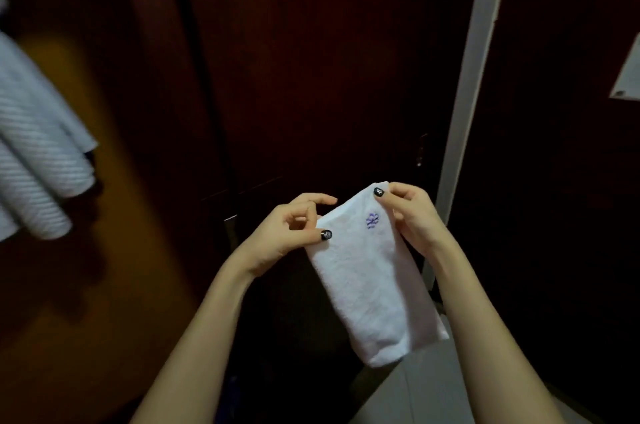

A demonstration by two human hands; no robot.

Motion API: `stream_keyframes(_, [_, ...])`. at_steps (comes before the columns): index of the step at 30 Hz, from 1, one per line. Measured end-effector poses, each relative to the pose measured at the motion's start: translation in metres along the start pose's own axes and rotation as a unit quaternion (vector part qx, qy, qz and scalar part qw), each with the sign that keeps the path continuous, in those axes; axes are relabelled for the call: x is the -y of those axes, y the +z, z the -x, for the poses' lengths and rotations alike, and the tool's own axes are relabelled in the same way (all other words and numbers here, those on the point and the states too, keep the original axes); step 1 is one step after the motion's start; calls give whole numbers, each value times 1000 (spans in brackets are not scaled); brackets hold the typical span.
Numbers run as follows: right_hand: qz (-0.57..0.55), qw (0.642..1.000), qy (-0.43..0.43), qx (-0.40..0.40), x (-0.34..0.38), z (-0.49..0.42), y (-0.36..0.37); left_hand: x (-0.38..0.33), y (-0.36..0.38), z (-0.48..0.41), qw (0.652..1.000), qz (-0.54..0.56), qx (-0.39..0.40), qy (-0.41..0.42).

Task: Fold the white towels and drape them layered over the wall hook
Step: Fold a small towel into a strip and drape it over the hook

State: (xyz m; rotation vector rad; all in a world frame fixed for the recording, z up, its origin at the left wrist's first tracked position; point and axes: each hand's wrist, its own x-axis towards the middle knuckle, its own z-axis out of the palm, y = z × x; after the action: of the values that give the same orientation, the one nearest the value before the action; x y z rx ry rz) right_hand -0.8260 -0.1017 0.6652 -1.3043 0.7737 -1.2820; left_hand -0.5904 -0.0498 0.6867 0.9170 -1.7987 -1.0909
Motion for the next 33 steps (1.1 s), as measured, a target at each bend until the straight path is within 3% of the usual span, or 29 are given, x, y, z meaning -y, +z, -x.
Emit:
stream_keyframes(9, [66, 994, -52, -66, -39, 65, 101, 25, -49, 118, 988, -67, -129, -55])
stream_keyframes(16, [74, 993, -67, -55, -47, 93, 155, 22, -68, 170, 960, -73, -271, -21])
stream_keyframes(21, [64, 998, -9, 6, -60, 110, 184, 33, -72, 212, 916, -133, -378, -29])
stream_keyframes(25, [112, 992, -1, 62, -74, 126, 205, 50, -68, 244, 883, -151, -438, -83])
stream_keyframes(29, [140, 985, 1, 102, -84, 131, 224, 56, -64, 268, 868, -175, -438, -158])
stream_keyframes(33, [169, 969, -33, 177, -87, 137, 238, 48, -60, 277, 916, -119, -337, -185])
